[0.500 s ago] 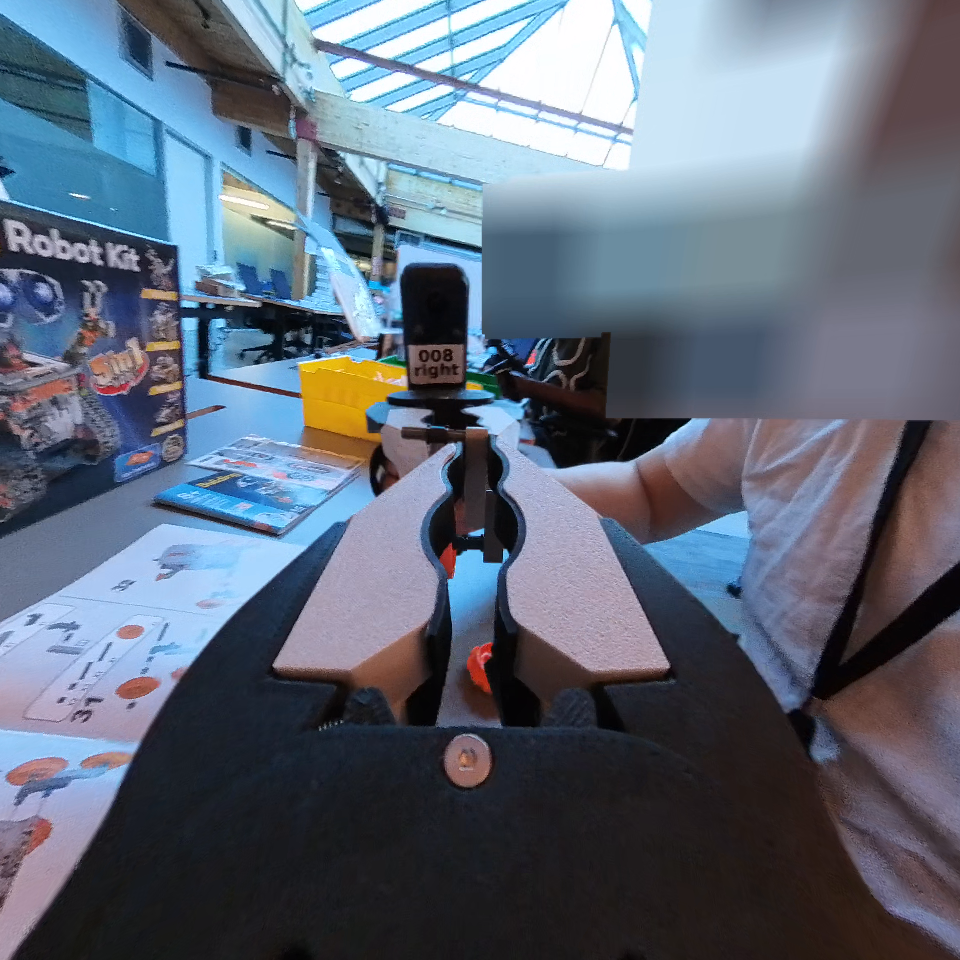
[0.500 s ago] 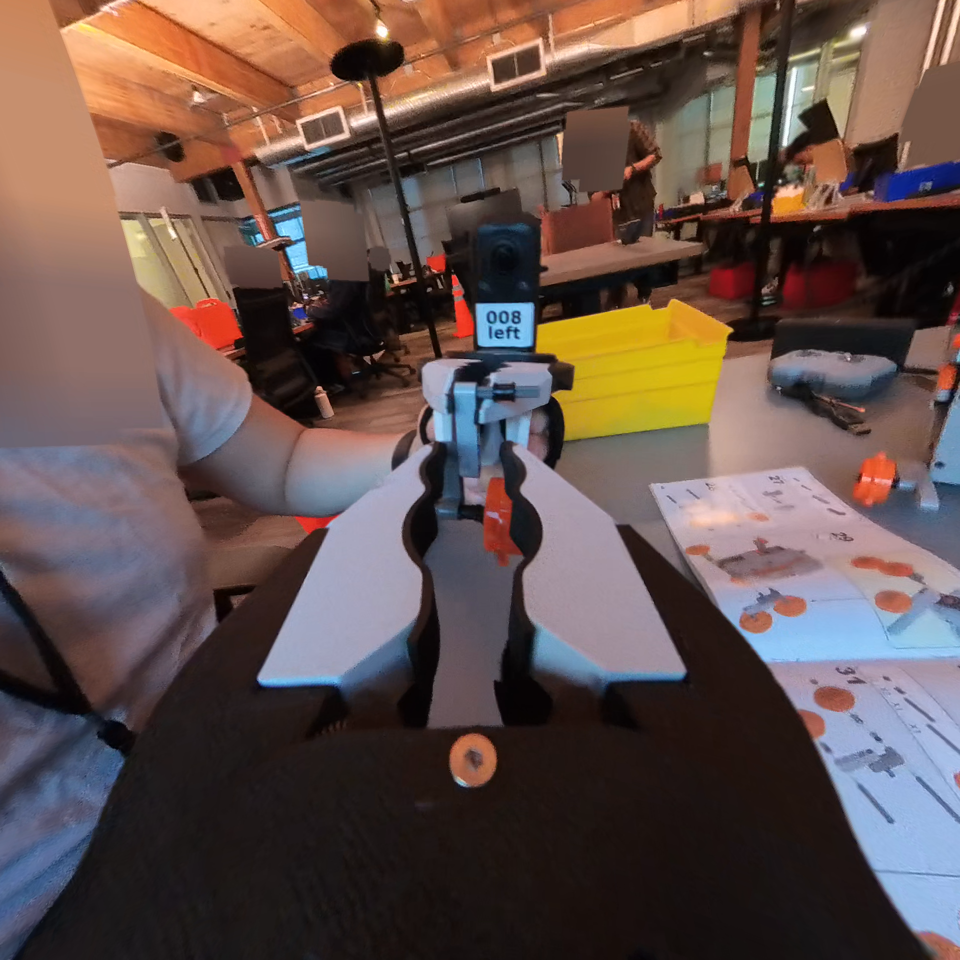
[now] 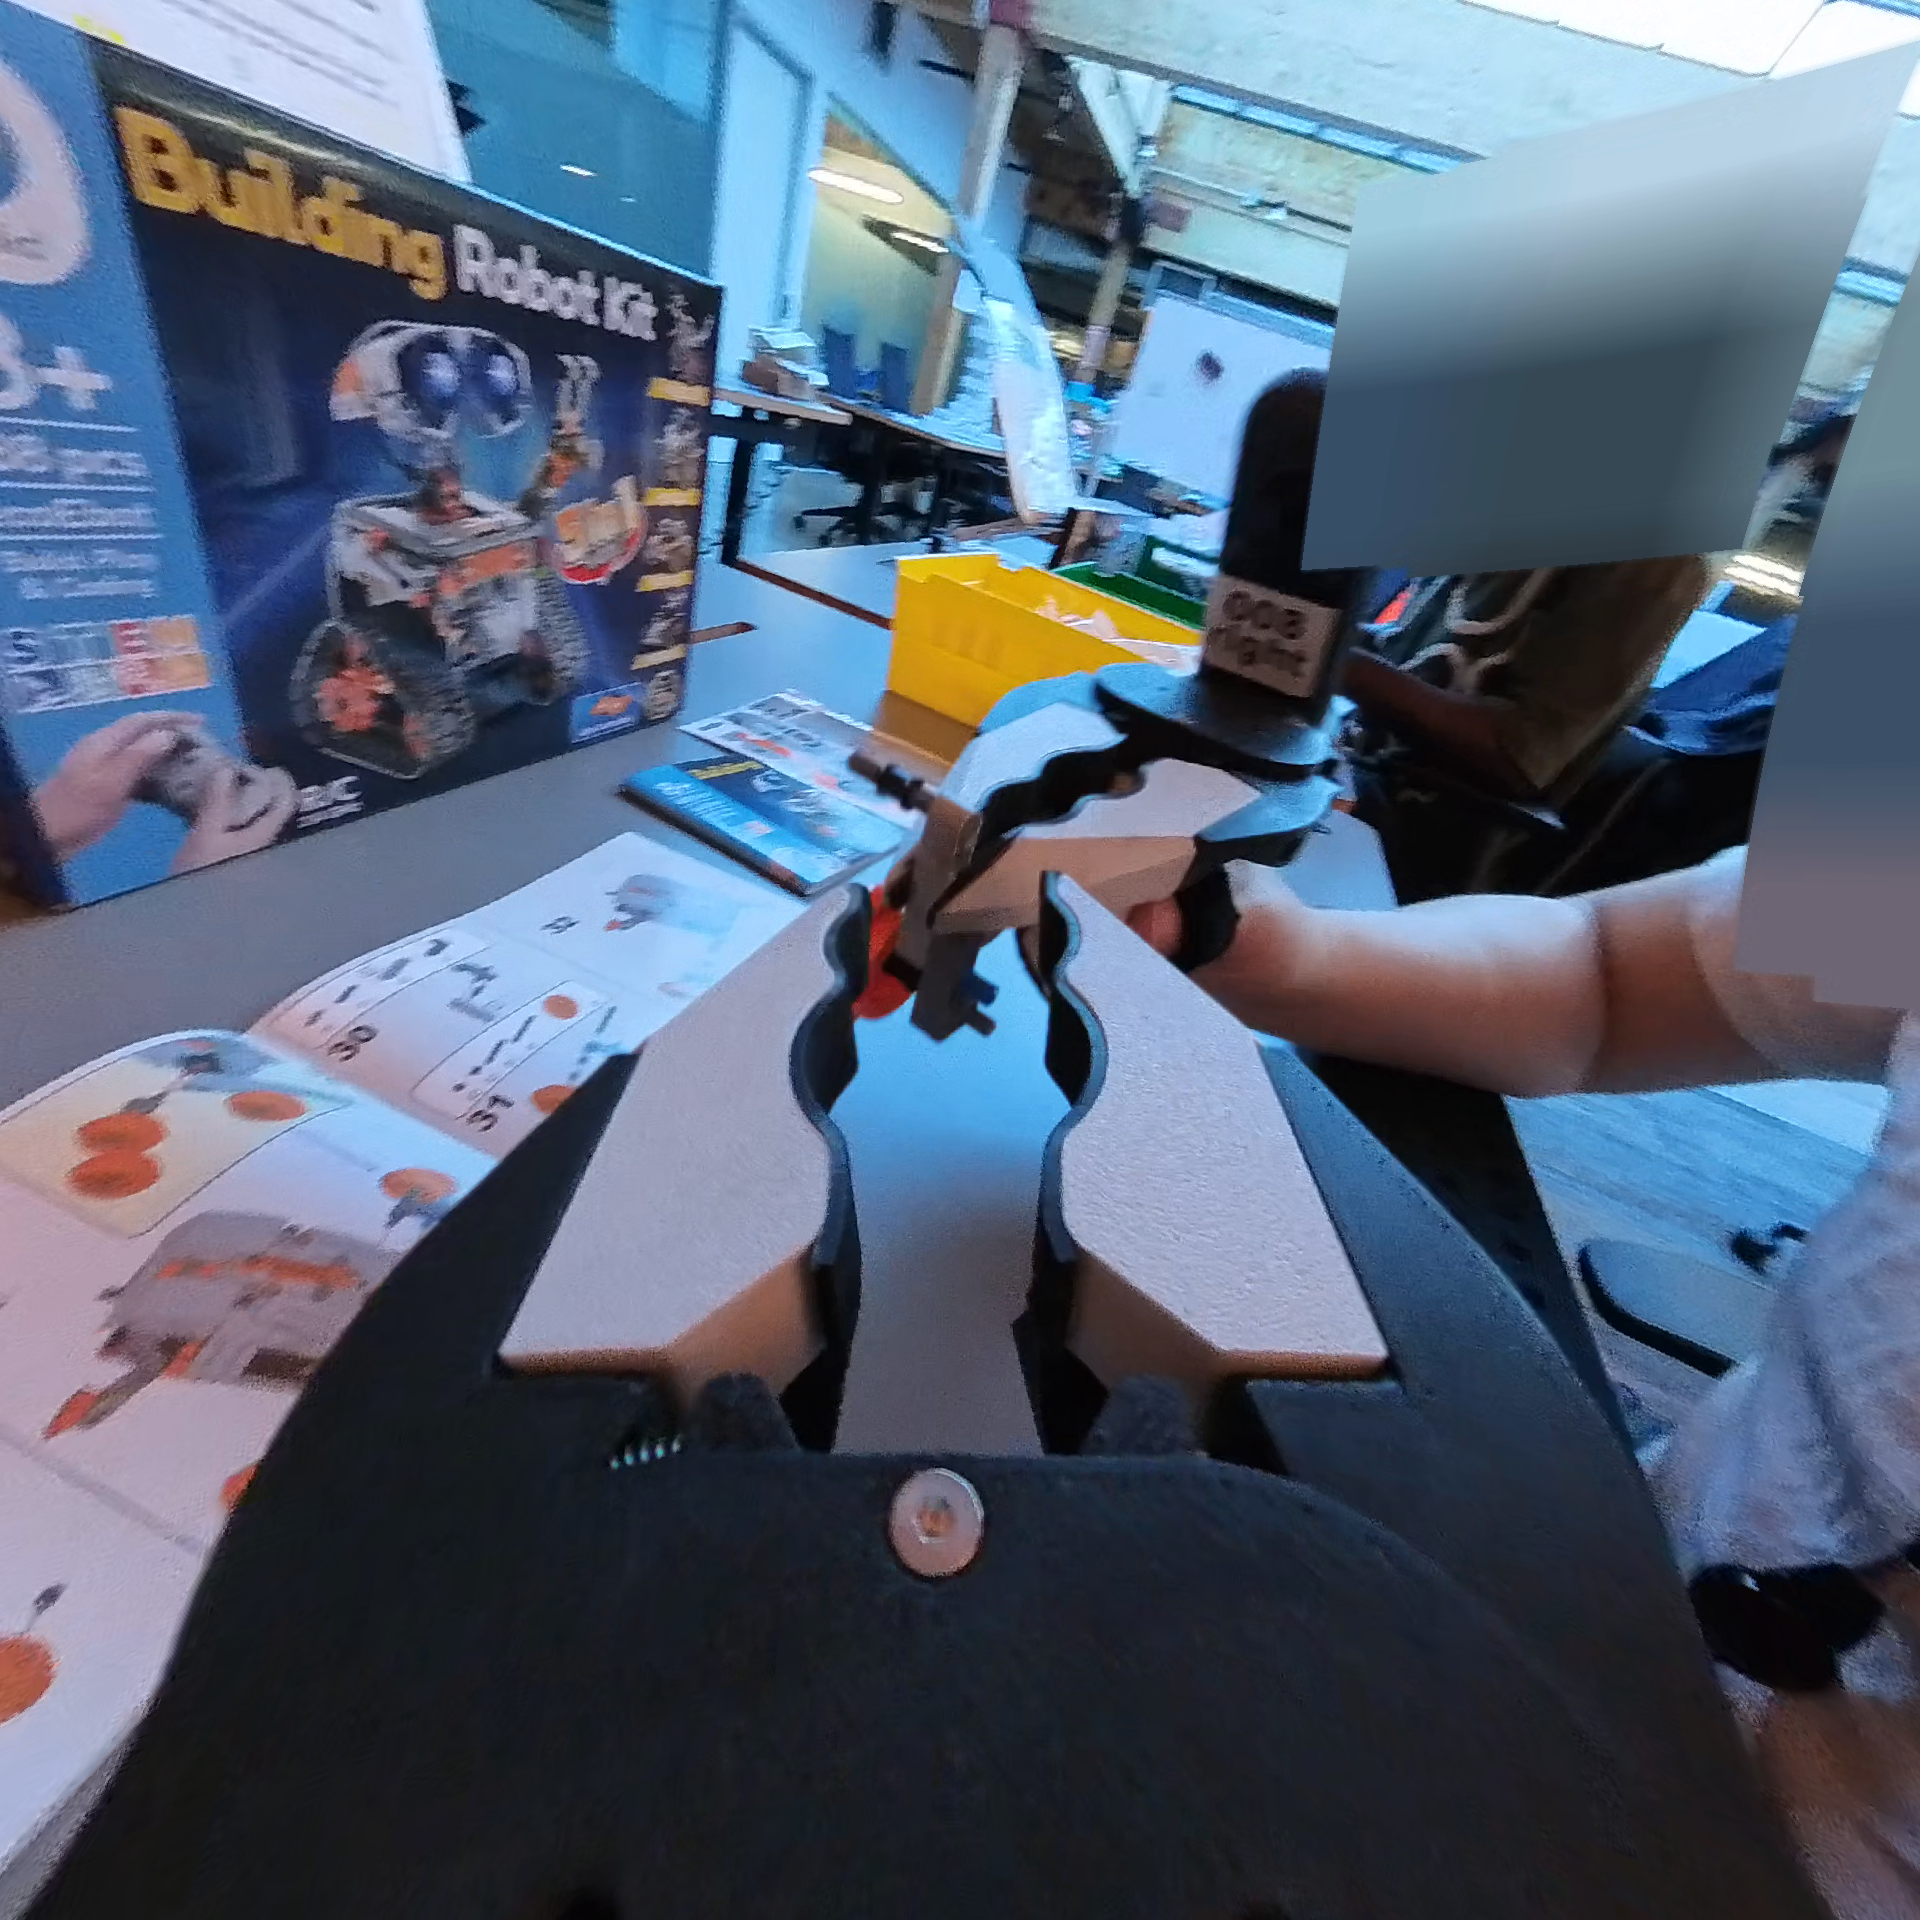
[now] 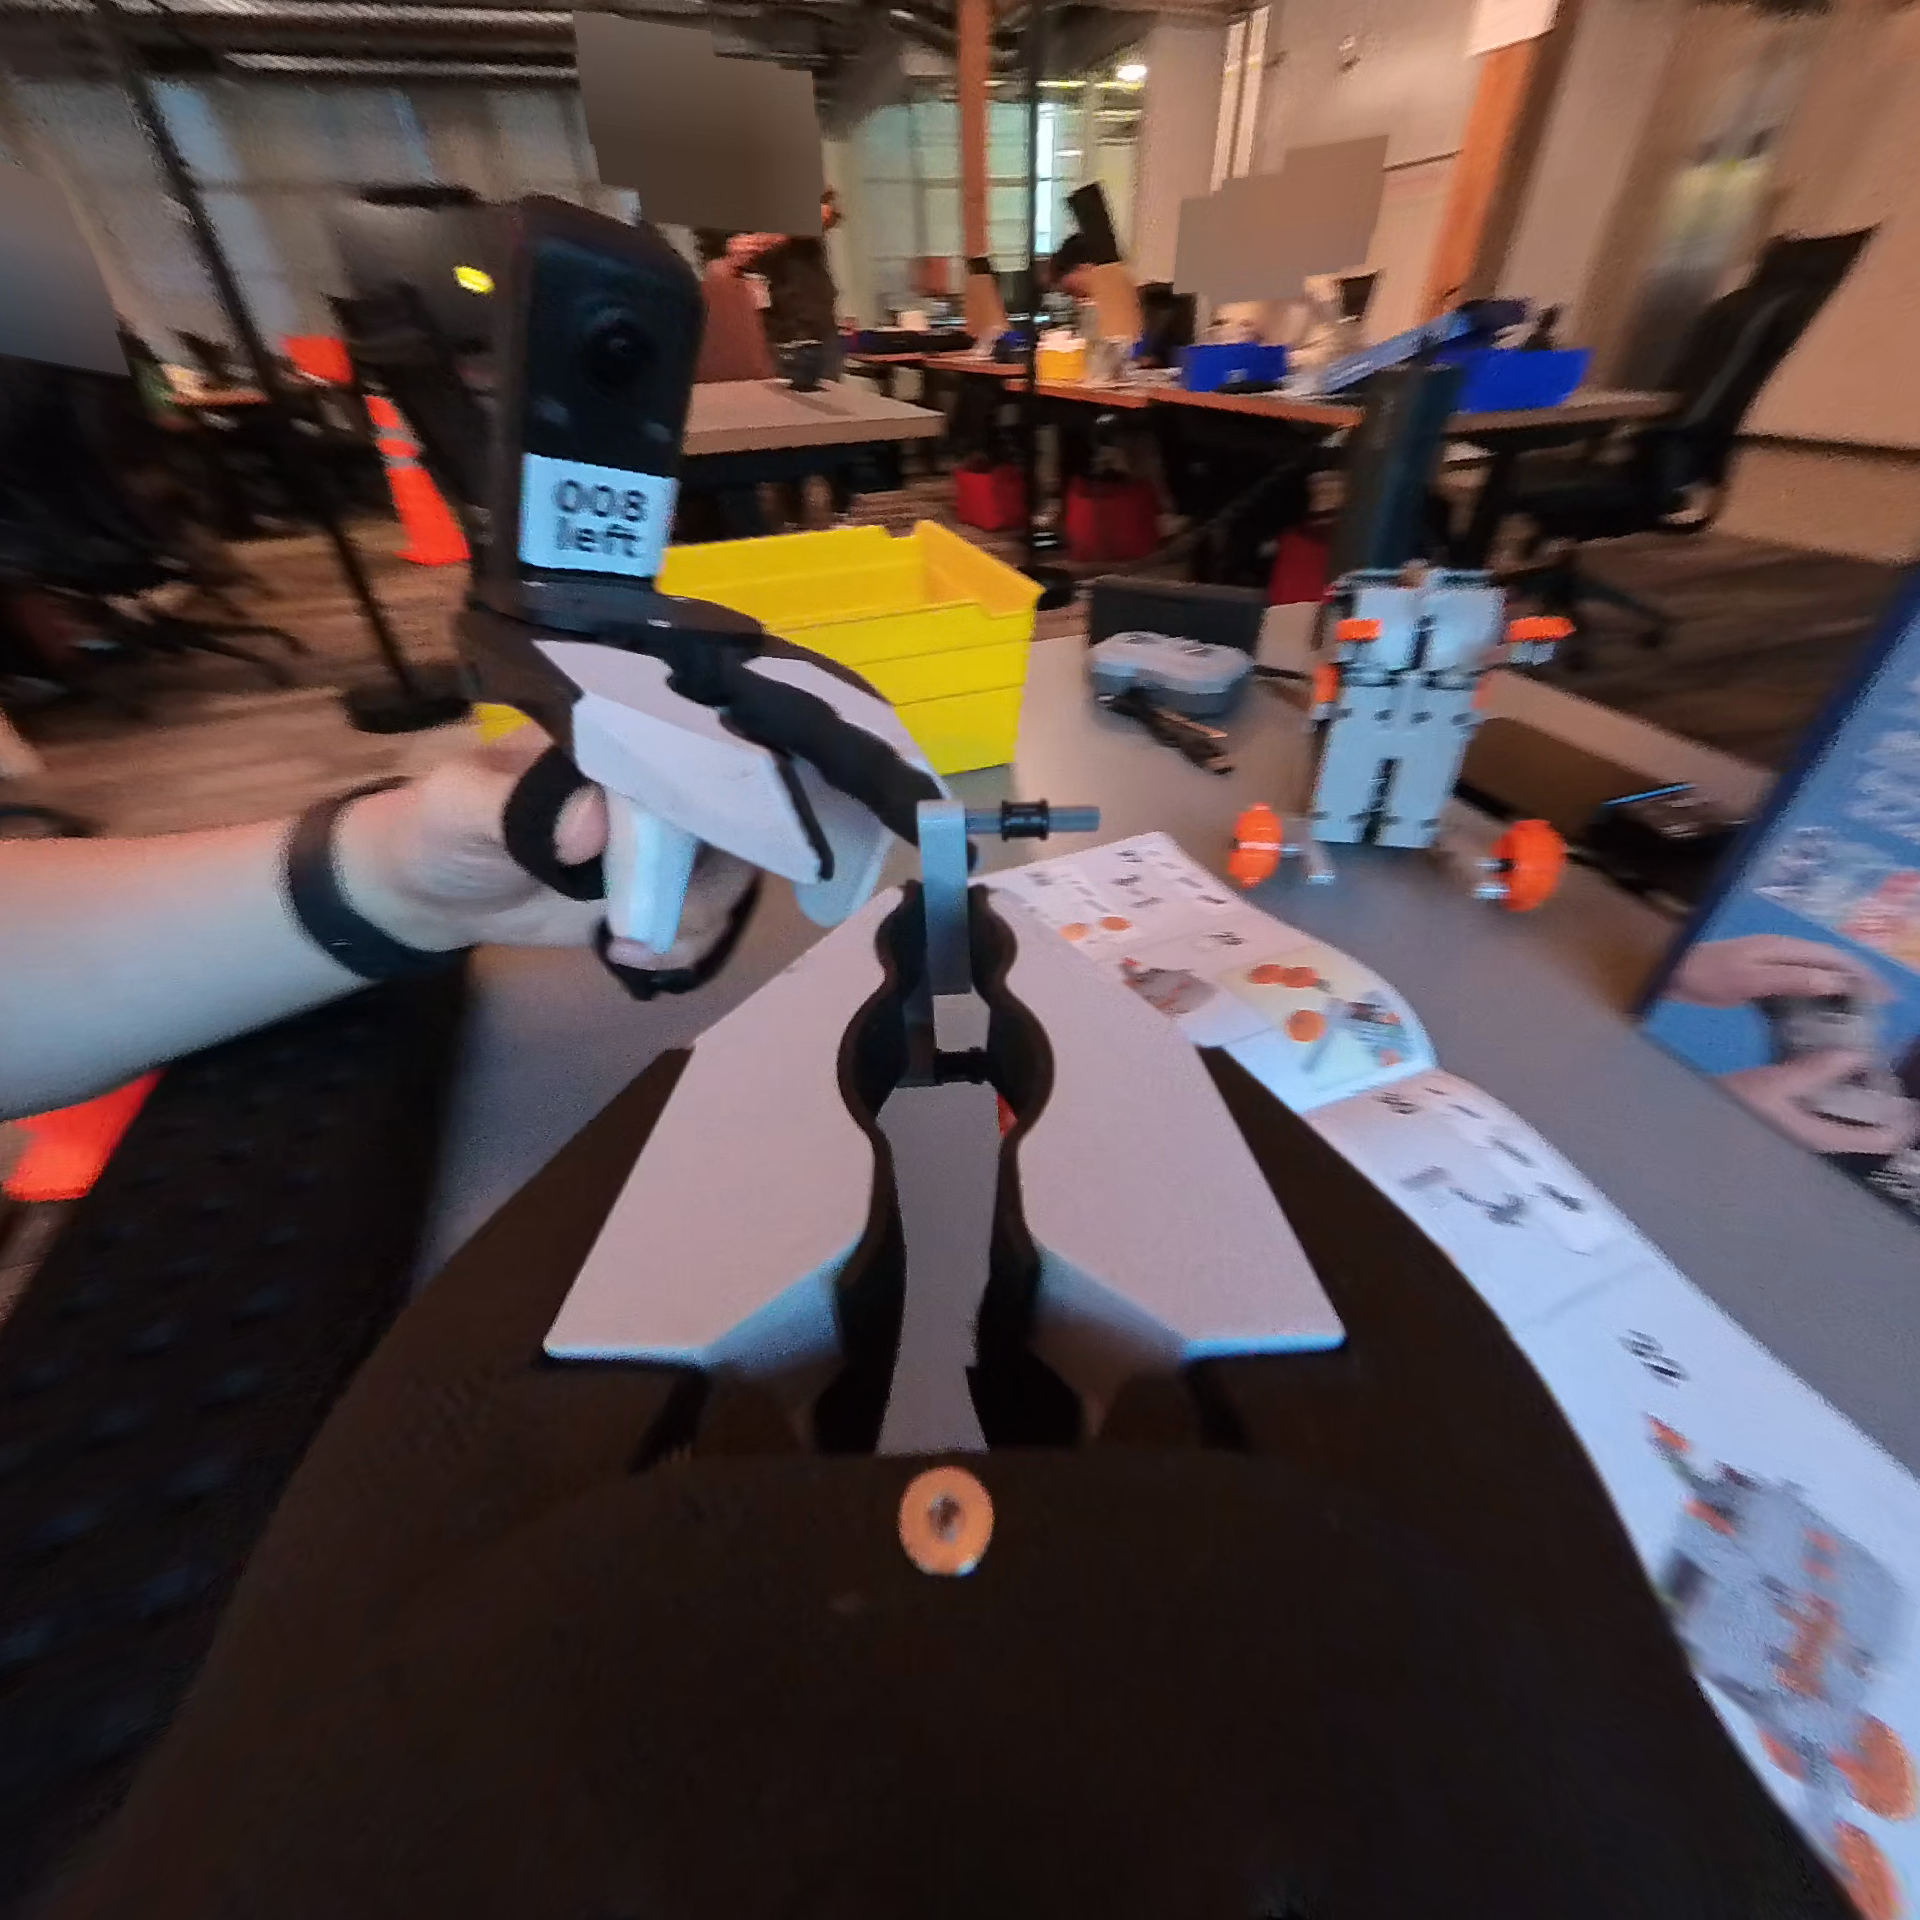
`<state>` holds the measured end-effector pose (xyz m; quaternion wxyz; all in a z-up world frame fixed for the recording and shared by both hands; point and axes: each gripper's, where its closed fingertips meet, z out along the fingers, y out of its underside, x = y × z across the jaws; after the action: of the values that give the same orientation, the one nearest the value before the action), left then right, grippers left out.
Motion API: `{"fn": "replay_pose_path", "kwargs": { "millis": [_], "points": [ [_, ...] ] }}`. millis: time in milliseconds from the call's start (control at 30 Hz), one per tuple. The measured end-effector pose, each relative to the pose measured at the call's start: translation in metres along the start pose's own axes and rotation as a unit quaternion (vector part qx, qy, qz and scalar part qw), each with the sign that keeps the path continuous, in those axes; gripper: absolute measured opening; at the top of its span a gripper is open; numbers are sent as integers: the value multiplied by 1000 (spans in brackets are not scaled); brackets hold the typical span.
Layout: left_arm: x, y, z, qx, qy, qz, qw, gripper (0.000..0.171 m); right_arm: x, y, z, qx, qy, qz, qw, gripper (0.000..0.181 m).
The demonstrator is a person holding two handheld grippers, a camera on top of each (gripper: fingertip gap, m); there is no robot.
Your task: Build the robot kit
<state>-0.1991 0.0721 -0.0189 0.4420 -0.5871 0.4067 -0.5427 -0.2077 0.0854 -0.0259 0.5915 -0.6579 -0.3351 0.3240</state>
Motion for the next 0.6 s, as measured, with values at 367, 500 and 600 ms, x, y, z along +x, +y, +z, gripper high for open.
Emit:
{"fn": "replay_pose_path", "kwargs": {
  "millis": [367,500,600],
  "points": [
    [14,8,-7,-65,2,215,975,26,-27,16,-1,-56,-60,-135,987,6],
    [21,4,-16,-40,19,180,983,23,-48,19,-9,-54,-171,-55,982,6],
    [24,3,-21,-25,68,78,994,31,-67,9,-18,-27,-272,40,961,6]
  ]
}}
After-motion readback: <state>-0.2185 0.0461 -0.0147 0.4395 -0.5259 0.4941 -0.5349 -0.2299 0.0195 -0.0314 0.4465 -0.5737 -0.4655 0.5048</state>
